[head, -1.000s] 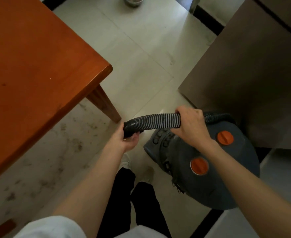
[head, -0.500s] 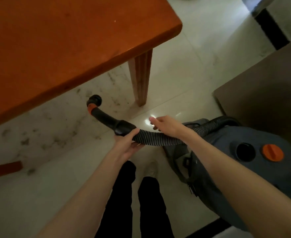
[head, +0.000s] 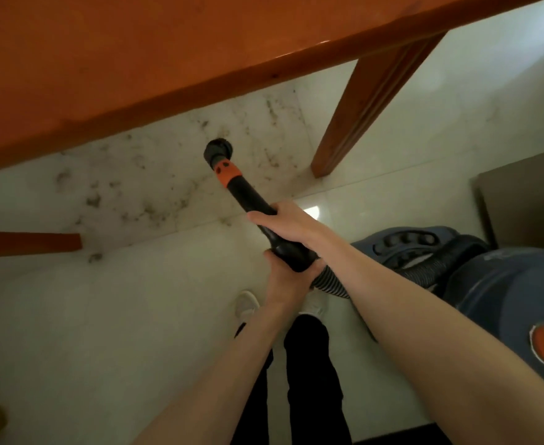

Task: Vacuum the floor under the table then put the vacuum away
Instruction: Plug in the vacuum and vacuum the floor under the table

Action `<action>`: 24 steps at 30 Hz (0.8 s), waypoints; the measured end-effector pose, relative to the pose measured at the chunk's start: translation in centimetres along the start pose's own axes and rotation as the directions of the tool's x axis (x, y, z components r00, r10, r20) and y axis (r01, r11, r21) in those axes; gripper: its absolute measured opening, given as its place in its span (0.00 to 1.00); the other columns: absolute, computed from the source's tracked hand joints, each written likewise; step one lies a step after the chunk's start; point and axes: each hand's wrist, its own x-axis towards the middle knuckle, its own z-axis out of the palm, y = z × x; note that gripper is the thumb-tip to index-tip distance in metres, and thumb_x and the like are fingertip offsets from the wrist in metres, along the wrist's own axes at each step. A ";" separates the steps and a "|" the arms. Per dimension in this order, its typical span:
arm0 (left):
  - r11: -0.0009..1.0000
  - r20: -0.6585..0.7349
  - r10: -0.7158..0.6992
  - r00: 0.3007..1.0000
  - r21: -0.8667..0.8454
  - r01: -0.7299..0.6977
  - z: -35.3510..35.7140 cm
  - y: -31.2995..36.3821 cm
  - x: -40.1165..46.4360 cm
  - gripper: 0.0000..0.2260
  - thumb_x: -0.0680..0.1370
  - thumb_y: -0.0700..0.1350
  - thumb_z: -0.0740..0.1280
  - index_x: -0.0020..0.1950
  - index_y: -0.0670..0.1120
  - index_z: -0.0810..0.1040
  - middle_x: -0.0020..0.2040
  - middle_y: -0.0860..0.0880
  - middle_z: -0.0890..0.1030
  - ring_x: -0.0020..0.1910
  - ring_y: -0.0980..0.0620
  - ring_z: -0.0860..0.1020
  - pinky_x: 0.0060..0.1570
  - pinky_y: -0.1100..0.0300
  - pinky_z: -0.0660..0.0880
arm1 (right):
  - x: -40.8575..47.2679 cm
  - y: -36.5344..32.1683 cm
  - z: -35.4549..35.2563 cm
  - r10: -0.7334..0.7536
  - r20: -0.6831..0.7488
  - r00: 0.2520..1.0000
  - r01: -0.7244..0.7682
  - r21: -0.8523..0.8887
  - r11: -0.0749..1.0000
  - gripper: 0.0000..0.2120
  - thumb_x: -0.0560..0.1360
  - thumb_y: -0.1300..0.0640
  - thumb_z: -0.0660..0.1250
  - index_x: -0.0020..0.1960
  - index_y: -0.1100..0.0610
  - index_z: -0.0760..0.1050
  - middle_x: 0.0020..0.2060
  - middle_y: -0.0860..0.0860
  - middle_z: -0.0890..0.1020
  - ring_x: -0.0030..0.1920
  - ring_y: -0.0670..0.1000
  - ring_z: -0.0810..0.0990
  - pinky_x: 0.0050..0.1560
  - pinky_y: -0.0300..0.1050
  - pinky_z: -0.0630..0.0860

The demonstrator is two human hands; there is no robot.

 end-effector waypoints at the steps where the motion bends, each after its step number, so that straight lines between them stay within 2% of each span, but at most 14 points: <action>1: 0.994 0.083 -0.006 0.997 0.113 -0.003 -1.2 -0.3 0.2 0.25 0.71 0.44 0.74 0.59 0.45 0.62 0.49 0.50 0.77 0.47 0.49 0.79 0.50 0.49 0.79 | -0.1 0.0 0.3 -0.036 -0.013 0.999 0.035 -0.038 0.999 0.16 0.75 0.43 0.65 0.46 0.57 0.75 0.36 0.52 0.78 0.36 0.50 0.77 0.37 0.39 0.71; 3: 0.957 0.232 -0.047 0.971 0.288 -0.022 -4.5 -0.6 0.5 0.15 0.75 0.39 0.69 0.59 0.42 0.69 0.45 0.48 0.78 0.44 0.50 0.79 0.46 0.54 0.77 | -0.4 0.2 0.3 -0.102 -0.021 0.995 0.098 -0.143 0.985 0.15 0.75 0.44 0.65 0.44 0.56 0.73 0.35 0.52 0.77 0.32 0.49 0.75 0.36 0.41 0.70; 5: 0.971 0.193 -0.084 0.978 0.237 0.037 -8.0 -0.8 1.4 0.10 0.78 0.34 0.60 0.59 0.39 0.73 0.43 0.49 0.78 0.42 0.52 0.77 0.41 0.60 0.74 | -0.8 0.7 0.3 -0.142 -0.030 0.989 0.134 -0.177 0.975 0.15 0.75 0.45 0.66 0.45 0.57 0.73 0.35 0.53 0.78 0.31 0.50 0.75 0.36 0.42 0.70; 6: 0.987 0.102 -0.078 0.992 0.148 0.062 -9.6 -0.6 2.1 0.11 0.80 0.36 0.57 0.62 0.39 0.72 0.45 0.48 0.79 0.43 0.51 0.77 0.42 0.60 0.74 | -0.9 1.0 0.5 -0.155 -0.036 0.987 0.147 -0.170 0.974 0.14 0.75 0.45 0.66 0.46 0.57 0.73 0.35 0.53 0.78 0.32 0.51 0.76 0.36 0.43 0.71; 7: 0.997 0.000 -0.080 0.997 0.017 0.080 -10.9 -0.3 3.1 0.13 0.82 0.41 0.56 0.65 0.39 0.70 0.48 0.47 0.79 0.46 0.49 0.78 0.44 0.58 0.74 | -0.9 1.4 0.8 -0.164 -0.040 0.986 0.155 -0.160 0.975 0.13 0.75 0.45 0.67 0.47 0.56 0.73 0.36 0.52 0.78 0.33 0.51 0.76 0.36 0.43 0.72; 8: 0.984 -0.038 -0.092 0.995 -0.154 0.085 -11.7 0.4 4.0 0.17 0.83 0.48 0.55 0.68 0.40 0.66 0.53 0.45 0.79 0.50 0.48 0.77 0.48 0.56 0.75 | -0.9 1.9 1.3 -0.168 -0.040 0.985 0.161 -0.147 0.976 0.13 0.75 0.45 0.67 0.48 0.55 0.73 0.36 0.51 0.78 0.34 0.51 0.77 0.36 0.42 0.72; 10: 0.920 0.028 -0.064 0.998 -0.387 0.070 -12.0 1.9 6.4 0.26 0.81 0.58 0.52 0.73 0.42 0.59 0.62 0.42 0.74 0.56 0.46 0.75 0.55 0.52 0.74 | -0.6 2.9 2.5 -0.172 -0.032 0.985 0.166 -0.133 0.977 0.12 0.75 0.46 0.67 0.48 0.54 0.73 0.33 0.49 0.77 0.31 0.50 0.77 0.34 0.40 0.73; 11: 0.891 0.050 -0.036 0.998 -0.450 0.054 -11.5 2.7 7.5 0.28 0.80 0.60 0.52 0.73 0.43 0.59 0.64 0.41 0.73 0.57 0.46 0.76 0.54 0.52 0.74 | -0.2 3.5 3.1 -0.179 -0.033 0.983 0.172 -0.142 0.975 0.11 0.75 0.46 0.67 0.48 0.54 0.73 0.32 0.49 0.77 0.29 0.49 0.76 0.33 0.39 0.72; 13: 0.808 0.017 -0.033 0.999 -0.588 0.036 -10.0 3.5 9.2 0.24 0.79 0.58 0.56 0.68 0.42 0.63 0.56 0.42 0.75 0.50 0.46 0.78 0.46 0.53 0.77 | 0.9 4.8 4.4 -0.197 -0.072 0.978 0.185 -0.149 0.971 0.12 0.75 0.46 0.67 0.47 0.55 0.74 0.31 0.49 0.76 0.28 0.48 0.75 0.34 0.42 0.72; 15: 0.774 -0.073 -0.068 0.995 -0.634 0.007 -8.8 2.9 11.1 0.19 0.81 0.54 0.58 0.63 0.42 0.65 0.47 0.43 0.75 0.41 0.47 0.78 0.41 0.53 0.78 | 2.3 6.7 5.1 -0.224 -0.138 0.965 0.195 -0.196 0.961 0.14 0.74 0.44 0.68 0.50 0.54 0.75 0.34 0.49 0.78 0.32 0.49 0.77 0.36 0.44 0.73; 18: 0.722 -0.116 -0.105 0.988 -0.691 -0.004 -8.2 0.9 14.5 0.15 0.81 0.51 0.59 0.62 0.43 0.64 0.43 0.44 0.73 0.37 0.49 0.75 0.40 0.53 0.79 | 4.5 10.7 5.4 -0.277 -0.204 0.939 0.154 -0.471 0.869 0.24 0.71 0.38 0.67 0.58 0.53 0.71 0.46 0.48 0.78 0.43 0.48 0.77 0.42 0.43 0.74; 20: 0.697 -0.132 -0.127 0.983 -0.717 -0.006 -7.9 -0.6 16.7 0.16 0.81 0.50 0.59 0.64 0.43 0.64 0.42 0.44 0.72 0.37 0.50 0.74 0.39 0.54 0.79 | 6.0 13.5 5.4 -0.305 -0.233 0.924 0.122 -0.575 0.809 0.27 0.71 0.36 0.67 0.60 0.53 0.68 0.51 0.49 0.77 0.46 0.49 0.77 0.46 0.44 0.76; 22: 0.703 -0.101 -0.113 0.988 -0.711 0.007 -7.2 -2.1 18.6 0.18 0.81 0.51 0.59 0.66 0.43 0.63 0.42 0.45 0.72 0.36 0.51 0.74 0.38 0.55 0.79 | 7.5 16.1 5.8 -0.322 -0.268 0.908 0.137 -0.537 0.833 0.28 0.70 0.36 0.66 0.60 0.53 0.67 0.51 0.49 0.78 0.46 0.49 0.78 0.46 0.44 0.77; 24: 0.722 -0.054 -0.073 0.996 -0.692 0.015 -6.3 -3.2 20.8 0.19 0.81 0.53 0.59 0.67 0.43 0.63 0.42 0.45 0.72 0.35 0.50 0.74 0.36 0.55 0.78 | 9.4 18.0 6.1 -0.307 -0.311 0.899 0.159 -0.420 0.893 0.28 0.70 0.35 0.66 0.60 0.52 0.67 0.50 0.48 0.79 0.45 0.48 0.79 0.46 0.44 0.78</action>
